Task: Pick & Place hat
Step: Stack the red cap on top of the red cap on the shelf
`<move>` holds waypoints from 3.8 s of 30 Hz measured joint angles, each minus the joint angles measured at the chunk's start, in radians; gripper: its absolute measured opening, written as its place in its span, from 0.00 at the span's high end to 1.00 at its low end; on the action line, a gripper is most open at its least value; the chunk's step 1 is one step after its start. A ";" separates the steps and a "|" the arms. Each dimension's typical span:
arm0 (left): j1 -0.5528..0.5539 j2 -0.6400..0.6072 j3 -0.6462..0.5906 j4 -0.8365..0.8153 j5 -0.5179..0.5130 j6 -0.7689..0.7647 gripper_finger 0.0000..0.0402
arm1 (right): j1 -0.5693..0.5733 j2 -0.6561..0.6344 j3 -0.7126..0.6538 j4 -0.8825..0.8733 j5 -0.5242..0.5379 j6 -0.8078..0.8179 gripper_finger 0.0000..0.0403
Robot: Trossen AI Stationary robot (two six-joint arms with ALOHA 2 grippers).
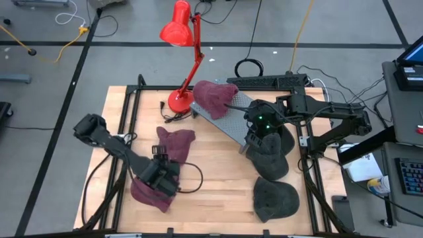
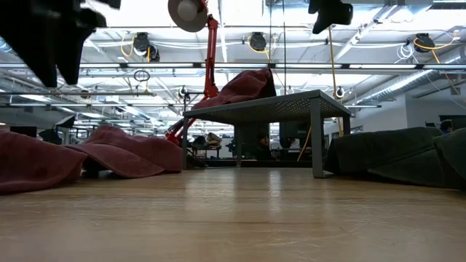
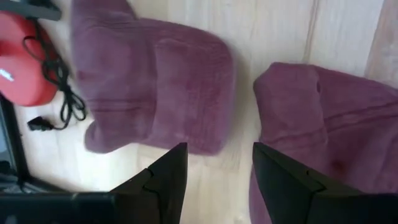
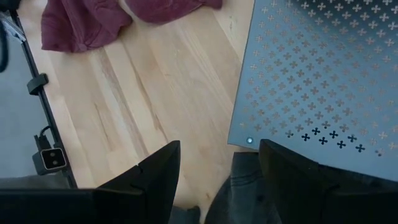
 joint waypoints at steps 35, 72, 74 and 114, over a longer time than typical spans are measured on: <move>-0.067 0.357 -0.111 0.092 -0.172 -0.278 0.54 | 0.000 0.000 0.000 0.048 0.005 -0.034 0.47; -0.031 0.354 -0.231 0.061 -0.451 -0.120 0.54 | 0.000 0.001 0.000 0.153 0.005 -0.048 0.47; -0.025 0.353 -0.231 0.076 -0.453 -0.079 0.56 | 0.000 0.001 0.000 0.158 0.005 -0.049 0.47; -0.093 0.032 0.301 -0.189 -0.308 -0.642 0.98 | 0.000 0.001 0.000 0.140 -0.029 -0.117 0.47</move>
